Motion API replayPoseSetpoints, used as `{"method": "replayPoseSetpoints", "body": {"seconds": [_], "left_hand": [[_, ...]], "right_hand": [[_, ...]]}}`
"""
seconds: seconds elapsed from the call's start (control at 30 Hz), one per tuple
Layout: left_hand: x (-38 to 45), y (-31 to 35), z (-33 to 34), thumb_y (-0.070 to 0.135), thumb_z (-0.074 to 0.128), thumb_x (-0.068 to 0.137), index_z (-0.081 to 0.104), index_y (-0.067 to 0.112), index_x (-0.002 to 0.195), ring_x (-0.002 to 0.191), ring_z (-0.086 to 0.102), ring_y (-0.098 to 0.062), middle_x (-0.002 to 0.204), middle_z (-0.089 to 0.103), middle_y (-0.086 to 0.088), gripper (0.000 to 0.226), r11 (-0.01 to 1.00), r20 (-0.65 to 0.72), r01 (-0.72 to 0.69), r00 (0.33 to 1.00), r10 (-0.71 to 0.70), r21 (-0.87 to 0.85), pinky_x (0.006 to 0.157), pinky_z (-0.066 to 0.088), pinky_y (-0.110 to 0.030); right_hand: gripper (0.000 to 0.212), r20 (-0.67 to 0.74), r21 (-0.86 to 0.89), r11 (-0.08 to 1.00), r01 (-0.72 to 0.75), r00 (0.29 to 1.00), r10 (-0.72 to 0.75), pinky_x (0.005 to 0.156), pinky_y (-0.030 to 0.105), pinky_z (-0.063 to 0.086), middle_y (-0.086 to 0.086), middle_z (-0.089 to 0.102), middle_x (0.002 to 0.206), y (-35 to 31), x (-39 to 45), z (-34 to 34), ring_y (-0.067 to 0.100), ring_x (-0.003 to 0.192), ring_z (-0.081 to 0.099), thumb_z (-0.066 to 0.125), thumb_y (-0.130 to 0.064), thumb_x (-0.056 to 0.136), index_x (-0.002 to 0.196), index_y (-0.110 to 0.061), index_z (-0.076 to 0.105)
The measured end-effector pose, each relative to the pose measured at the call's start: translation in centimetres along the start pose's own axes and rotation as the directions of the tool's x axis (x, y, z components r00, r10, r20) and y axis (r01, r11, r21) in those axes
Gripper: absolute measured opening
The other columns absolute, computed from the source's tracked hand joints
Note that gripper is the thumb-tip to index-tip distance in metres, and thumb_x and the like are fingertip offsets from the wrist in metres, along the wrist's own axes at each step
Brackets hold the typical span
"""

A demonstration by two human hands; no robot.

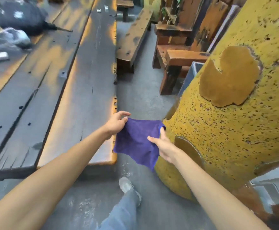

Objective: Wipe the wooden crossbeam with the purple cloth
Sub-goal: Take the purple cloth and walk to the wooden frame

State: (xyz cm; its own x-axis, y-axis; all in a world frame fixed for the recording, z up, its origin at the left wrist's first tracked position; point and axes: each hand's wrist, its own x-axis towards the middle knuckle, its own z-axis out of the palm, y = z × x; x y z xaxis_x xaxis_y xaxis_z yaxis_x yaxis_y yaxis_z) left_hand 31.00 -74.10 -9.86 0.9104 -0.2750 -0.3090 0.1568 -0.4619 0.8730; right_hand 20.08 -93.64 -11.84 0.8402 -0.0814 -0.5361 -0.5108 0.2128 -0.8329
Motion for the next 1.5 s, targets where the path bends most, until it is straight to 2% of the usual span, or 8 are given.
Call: {"method": "replayPoseSetpoints", "body": {"seconds": [0.17, 0.27, 0.33, 0.47, 0.57, 0.8, 1.1, 1.5], "left_hand": [[8.9, -0.5, -5.4, 0.014, 0.055, 0.102, 0.06, 0.014, 0.131, 0.097, 0.058, -0.015, 0.117, 0.065, -0.01, 0.029, 0.989, -0.045, 0.086, 0.995, -0.092, -0.12, 0.087, 0.046, -0.025], [13.3, -0.3, -7.9, 0.016, 0.069, 0.093, 0.064, 0.017, 0.123, 0.075, 0.062, -0.012, 0.093, 0.069, -0.007, 0.03, 0.975, -0.097, 0.151, 0.981, -0.168, -0.162, 0.068, 0.048, -0.023], [16.0, -0.1, -9.4, 0.016, 0.075, 0.088, 0.064, 0.019, 0.121, 0.068, 0.065, -0.006, 0.09, 0.07, -0.004, 0.035, 0.963, -0.098, 0.187, 0.973, -0.209, -0.194, 0.059, 0.05, -0.017], [20.2, 0.5, -11.3, 0.01, 0.081, 0.082, 0.061, 0.016, 0.128, 0.103, 0.07, -0.033, 0.117, 0.07, -0.021, 0.05, 0.926, -0.054, 0.232, 0.964, -0.259, -0.297, 0.092, 0.057, -0.042], [22.9, 1.2, -12.2, 0.007, 0.082, 0.081, 0.061, 0.014, 0.127, 0.092, 0.07, -0.03, 0.112, 0.071, -0.026, 0.051, 0.91, -0.095, 0.229, 0.956, -0.277, -0.346, 0.093, 0.057, -0.044], [30.7, 1.9, -14.7, 0.005, 0.071, 0.09, 0.063, 0.01, 0.128, 0.084, 0.067, -0.028, 0.11, 0.072, -0.029, 0.039, 0.874, -0.185, 0.228, 0.925, -0.333, -0.43, 0.092, 0.055, -0.044], [47.8, 3.8, -18.9, 0.013, 0.051, 0.104, 0.058, 0.014, 0.139, 0.09, 0.063, -0.008, 0.107, 0.069, -0.009, 0.036, 0.873, -0.162, 0.337, 0.897, -0.411, -0.353, 0.068, 0.047, -0.002], [75.0, 14.0, -18.9, 0.011, 0.036, 0.108, 0.061, 0.004, 0.133, 0.11, 0.055, -0.015, 0.124, 0.062, -0.01, 0.036, 0.935, -0.161, 0.306, 0.928, -0.335, -0.179, 0.091, 0.04, -0.02]], "right_hand": [[0.068, 0.155, 0.032, 0.99, -0.135, 0.98, 0.128, 0.094, 0.044, 0.056, 0.005, 0.06, 0.139, -5.3, 12.1, 2.3, 0.027, 0.117, 0.067, 0.045, -0.009, 0.108, 0.156, -0.043, 0.012], [0.065, 0.226, -0.068, 0.973, -0.219, 0.947, 0.229, 0.086, 0.04, 0.059, -0.003, 0.066, 0.119, -8.8, 18.1, 3.4, 0.021, 0.102, 0.071, 0.047, -0.01, 0.108, 0.147, -0.052, 0.016], [0.063, 0.202, -0.096, 0.981, -0.169, 0.962, 0.186, 0.09, 0.041, 0.058, 0.003, 0.065, 0.128, -10.8, 22.2, 3.7, 0.025, 0.111, 0.07, 0.052, -0.008, 0.105, 0.148, -0.043, 0.023], [0.066, 0.161, -0.097, 0.994, -0.049, 0.985, 0.064, 0.099, 0.042, 0.054, 0.009, 0.06, 0.143, -13.7, 28.2, 5.1, 0.027, 0.121, 0.065, 0.057, -0.001, 0.101, 0.155, -0.026, 0.029], [0.063, 0.191, -0.133, 0.99, -0.036, 0.98, 0.061, 0.114, 0.047, 0.044, 0.013, 0.058, 0.146, -15.2, 31.5, 6.0, 0.03, 0.131, 0.059, 0.056, 0.001, 0.101, 0.155, -0.021, 0.033], [0.062, 0.353, -0.111, 0.982, -0.152, 0.918, 0.182, 0.105, 0.05, 0.048, 0.014, 0.056, 0.148, -19.4, 40.2, 7.9, 0.037, 0.134, 0.056, 0.048, -0.007, 0.106, 0.157, -0.036, 0.027], [0.079, 0.44, -0.165, 0.894, -0.416, 0.78, 0.444, 0.08, 0.036, 0.061, 0.003, 0.075, 0.123, -23.9, 57.8, 8.0, 0.024, 0.109, 0.073, 0.055, -0.007, 0.103, 0.158, -0.048, 0.013], [0.094, 0.142, -0.035, 0.994, -0.102, 0.984, 0.106, 0.107, 0.043, 0.052, -0.004, 0.07, 0.12, -39.9, 76.3, 1.3, 0.018, 0.104, 0.072, 0.084, -0.001, 0.079, 0.157, -0.019, 0.035]]}}
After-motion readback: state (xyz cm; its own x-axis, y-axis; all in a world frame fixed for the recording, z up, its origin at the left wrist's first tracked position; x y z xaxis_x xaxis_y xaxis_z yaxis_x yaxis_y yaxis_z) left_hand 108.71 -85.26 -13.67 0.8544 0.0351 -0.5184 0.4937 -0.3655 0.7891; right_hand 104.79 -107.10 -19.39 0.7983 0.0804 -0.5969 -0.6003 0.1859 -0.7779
